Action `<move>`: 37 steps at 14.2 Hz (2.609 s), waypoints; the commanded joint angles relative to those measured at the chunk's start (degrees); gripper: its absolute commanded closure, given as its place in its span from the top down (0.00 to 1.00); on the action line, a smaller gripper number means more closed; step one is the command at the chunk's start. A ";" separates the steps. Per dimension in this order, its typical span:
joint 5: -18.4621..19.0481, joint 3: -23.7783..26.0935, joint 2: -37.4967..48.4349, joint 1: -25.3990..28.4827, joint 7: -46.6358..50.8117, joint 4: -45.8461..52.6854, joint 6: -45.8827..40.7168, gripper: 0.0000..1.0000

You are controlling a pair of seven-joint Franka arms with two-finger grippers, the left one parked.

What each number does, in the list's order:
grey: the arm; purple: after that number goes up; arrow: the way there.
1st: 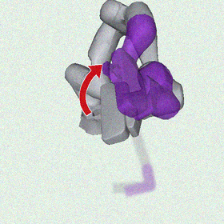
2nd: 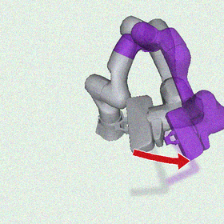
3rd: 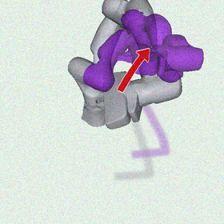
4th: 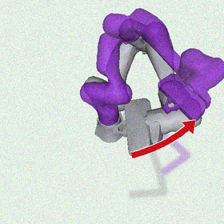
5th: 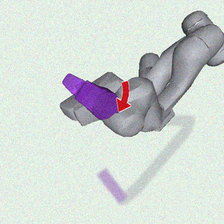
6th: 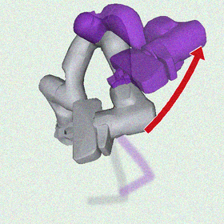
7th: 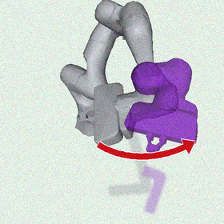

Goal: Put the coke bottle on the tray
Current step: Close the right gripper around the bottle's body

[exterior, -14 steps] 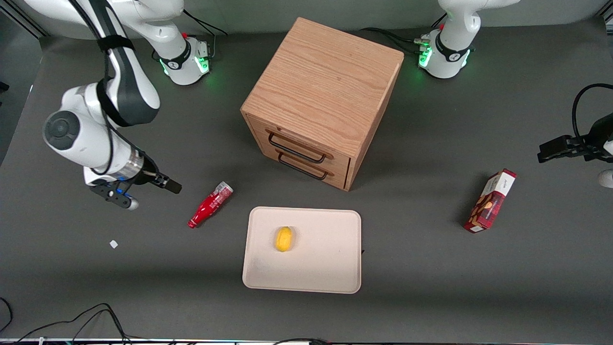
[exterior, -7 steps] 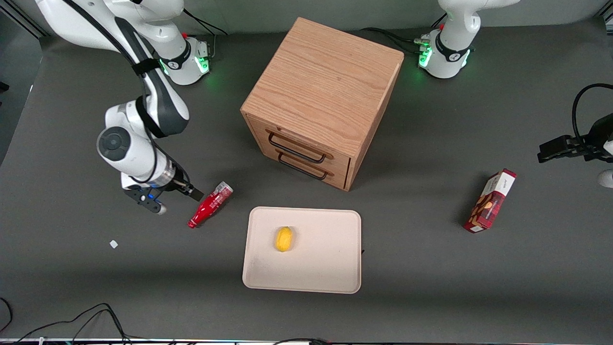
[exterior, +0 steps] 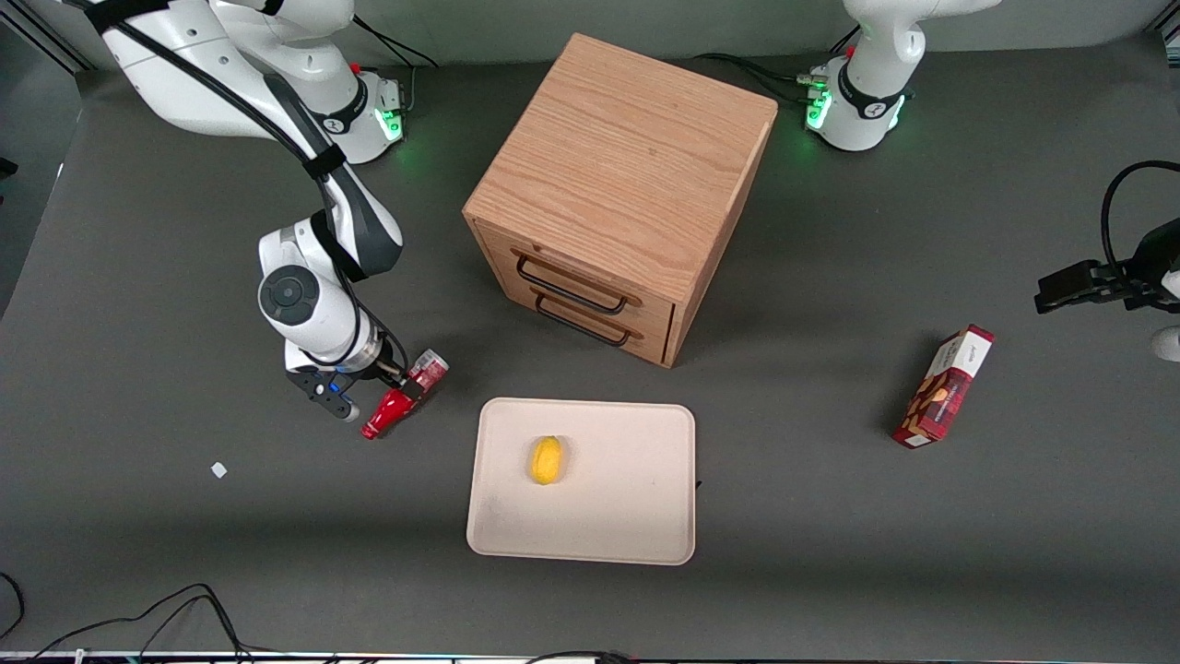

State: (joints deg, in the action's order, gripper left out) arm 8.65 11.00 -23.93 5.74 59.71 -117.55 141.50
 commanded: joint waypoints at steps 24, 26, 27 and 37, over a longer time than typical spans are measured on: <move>4.00 -0.19 -7.27 0.24 6.56 1.01 8.00 0.00; 4.00 -0.11 -6.66 0.15 6.30 1.09 7.65 0.00; 4.00 -0.10 -6.13 0.15 6.04 1.18 7.13 0.00; -0.37 2.27 7.49 -0.90 -3.35 10.82 -22.55 0.00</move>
State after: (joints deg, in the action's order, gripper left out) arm 10.80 12.62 -17.92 5.40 59.99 -111.29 125.15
